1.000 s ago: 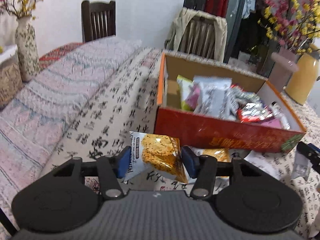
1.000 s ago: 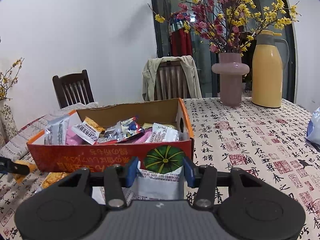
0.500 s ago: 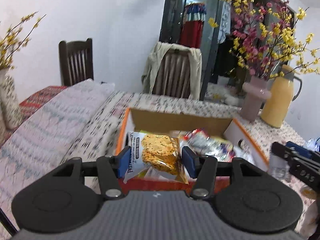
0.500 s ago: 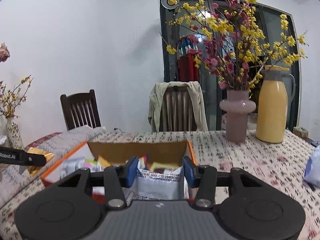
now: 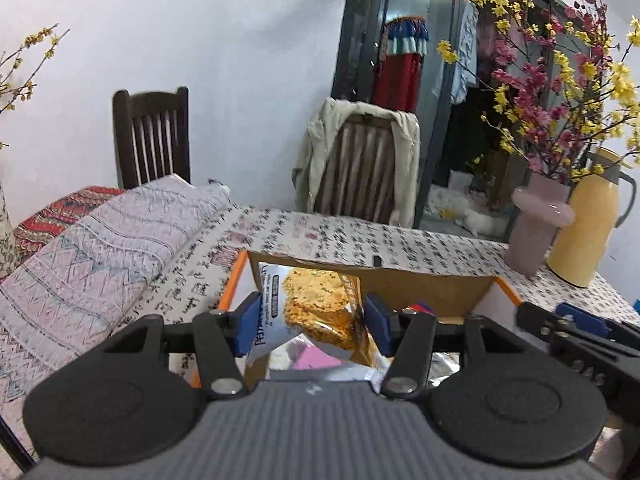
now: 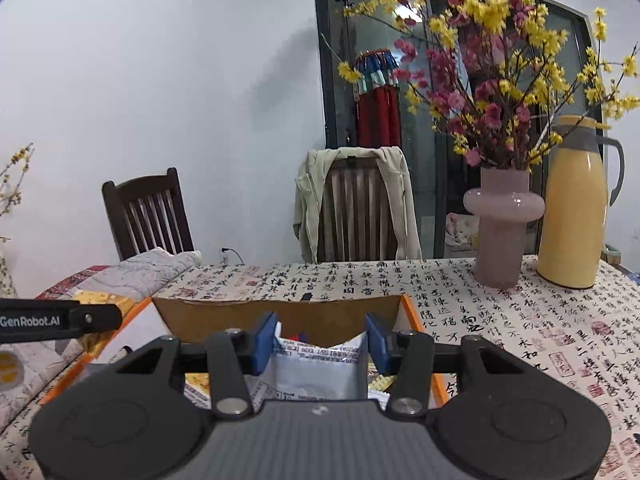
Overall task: Organize snacks
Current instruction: 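Carry both packets into the orange box and open both tools, then move both tools back from the box to the packets beside it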
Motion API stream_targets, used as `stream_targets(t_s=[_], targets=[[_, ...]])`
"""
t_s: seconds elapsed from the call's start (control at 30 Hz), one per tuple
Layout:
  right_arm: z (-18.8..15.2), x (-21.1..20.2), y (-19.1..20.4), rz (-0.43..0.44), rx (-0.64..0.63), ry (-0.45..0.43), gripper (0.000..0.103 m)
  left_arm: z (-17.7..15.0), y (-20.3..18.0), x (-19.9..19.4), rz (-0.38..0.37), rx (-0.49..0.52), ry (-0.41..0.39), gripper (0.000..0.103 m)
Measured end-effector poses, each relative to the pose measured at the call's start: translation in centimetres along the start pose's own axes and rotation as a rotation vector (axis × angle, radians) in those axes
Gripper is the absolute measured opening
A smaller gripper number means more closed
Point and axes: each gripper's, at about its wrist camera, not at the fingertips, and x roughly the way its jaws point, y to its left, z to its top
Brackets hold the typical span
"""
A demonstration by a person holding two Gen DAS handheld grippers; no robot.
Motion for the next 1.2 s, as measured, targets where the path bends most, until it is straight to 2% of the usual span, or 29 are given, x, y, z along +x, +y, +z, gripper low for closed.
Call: stream_targets(t_s=[0.13, 0.3, 0.33, 0.4, 0.43, 0.47, 0.5, 0.53, 0.57, 0.83, 1.07, 1.2], targets=[[-0.9, 1.3, -0.6, 0.016, 0.011, 0.02, 0.047, -1.1, 0.5, 0.9, 0.011, 0.018, -0.023, 0.056], [-1.7, 2.0, -0.7, 0.031, 0.01, 0.053, 0.048, -1.7, 1.0, 1.2, -0.016, 0.011, -0.01, 0.059], [-1.8, 1.9, -0.7, 0.031, 0.012, 0.055, 0.051, -1.8, 0.9, 1.0, -0.024, 0.015, -0.013, 0.06], [-1.9, 1.5, -0.7, 0.015, 0.013, 0.046, 0.061, -2.0, 0.7, 0.5, -0.027, 0.019, -0.03, 0.075], [-1.9, 1.3, -0.8, 0.015, 0.014, 0.044, 0.07, -2.0, 0.7, 0.2, -0.031, 0.018, -0.041, 0.078], [-1.8, 1.1, -0.9, 0.017, 0.018, 0.039, 0.083, -2.0, 0.7, 0.0, -0.033, 0.013, -0.047, 0.087], [-1.8, 0.9, -0.9, 0.016, 0.023, 0.033, 0.09, -1.9, 0.8, -0.3, -0.029, 0.004, -0.055, 0.099], [-1.8, 0.7, -0.9, 0.012, 0.027, 0.025, 0.1, -1.9, 0.9, -0.5, -0.019, -0.005, -0.065, 0.103], [-1.7, 0.4, -0.9, 0.008, 0.029, 0.018, 0.103, -1.9, 1.0, -0.7, -0.008, -0.015, -0.074, 0.103], [-1.8, 0.6, -0.9, 0.003, 0.031, 0.039, 0.103, -1.6, 1.3, -0.7, 0.008, -0.042, -0.042, 0.103], [-0.6, -1.4, -0.6, -0.002, 0.018, -0.012, 0.103, -0.1, 0.5, -3.5, 0.013, -0.04, -0.089, 0.103], [-0.2, -3.4, -0.2, 0.02, -0.012, -0.01, 0.103, 0.5, 0.5, -5.4, -0.002, -0.045, -0.072, 0.103]])
